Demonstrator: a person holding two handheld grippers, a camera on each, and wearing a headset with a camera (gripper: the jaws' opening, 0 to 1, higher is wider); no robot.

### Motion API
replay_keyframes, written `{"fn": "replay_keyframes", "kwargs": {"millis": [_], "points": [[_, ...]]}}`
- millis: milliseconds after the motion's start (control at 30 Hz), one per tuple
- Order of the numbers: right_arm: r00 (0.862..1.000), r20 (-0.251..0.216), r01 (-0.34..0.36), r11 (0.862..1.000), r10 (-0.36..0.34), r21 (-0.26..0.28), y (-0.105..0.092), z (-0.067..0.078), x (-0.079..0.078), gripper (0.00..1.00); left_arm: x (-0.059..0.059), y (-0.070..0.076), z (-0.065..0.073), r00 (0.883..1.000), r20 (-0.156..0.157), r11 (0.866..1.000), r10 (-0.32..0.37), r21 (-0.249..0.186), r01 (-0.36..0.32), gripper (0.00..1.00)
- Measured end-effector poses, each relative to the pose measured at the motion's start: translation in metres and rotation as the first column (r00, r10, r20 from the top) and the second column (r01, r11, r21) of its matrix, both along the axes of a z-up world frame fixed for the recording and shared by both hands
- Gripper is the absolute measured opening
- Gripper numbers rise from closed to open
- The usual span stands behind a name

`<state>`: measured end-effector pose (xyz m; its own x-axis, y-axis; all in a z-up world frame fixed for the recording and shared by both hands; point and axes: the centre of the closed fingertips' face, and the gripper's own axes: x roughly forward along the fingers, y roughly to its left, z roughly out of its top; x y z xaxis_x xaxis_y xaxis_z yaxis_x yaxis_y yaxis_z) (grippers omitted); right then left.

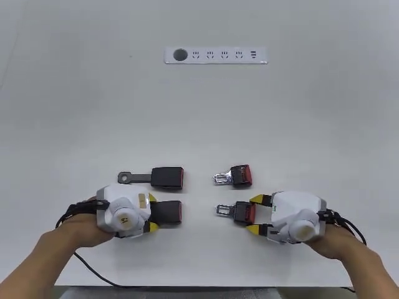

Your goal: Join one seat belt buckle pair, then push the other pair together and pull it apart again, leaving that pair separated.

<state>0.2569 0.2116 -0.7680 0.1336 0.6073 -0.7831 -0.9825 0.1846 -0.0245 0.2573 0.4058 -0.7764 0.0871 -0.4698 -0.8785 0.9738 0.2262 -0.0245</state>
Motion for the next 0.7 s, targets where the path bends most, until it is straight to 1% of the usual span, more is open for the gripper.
{"fn": "replay_keyframes", "kwargs": {"millis": [367, 700], "points": [[1.0, -0.004, -0.01, 1.0, 0.01, -0.002, 0.0016, 0.001, 0.0004, 0.3, 0.0002, 0.0017, -0.0026, 1.0, -0.002, 1.0, 0.001, 0.002, -0.001, 0.33], [0.999, -0.004, -0.043, 0.999, 0.043, -0.001, 0.0086, 0.002, 0.0017, 0.3, 0.0006, 0.0011, -0.0028, 1.0, -0.004, 1.0, 0.0, 0.009, 0.0, 0.33]]}}
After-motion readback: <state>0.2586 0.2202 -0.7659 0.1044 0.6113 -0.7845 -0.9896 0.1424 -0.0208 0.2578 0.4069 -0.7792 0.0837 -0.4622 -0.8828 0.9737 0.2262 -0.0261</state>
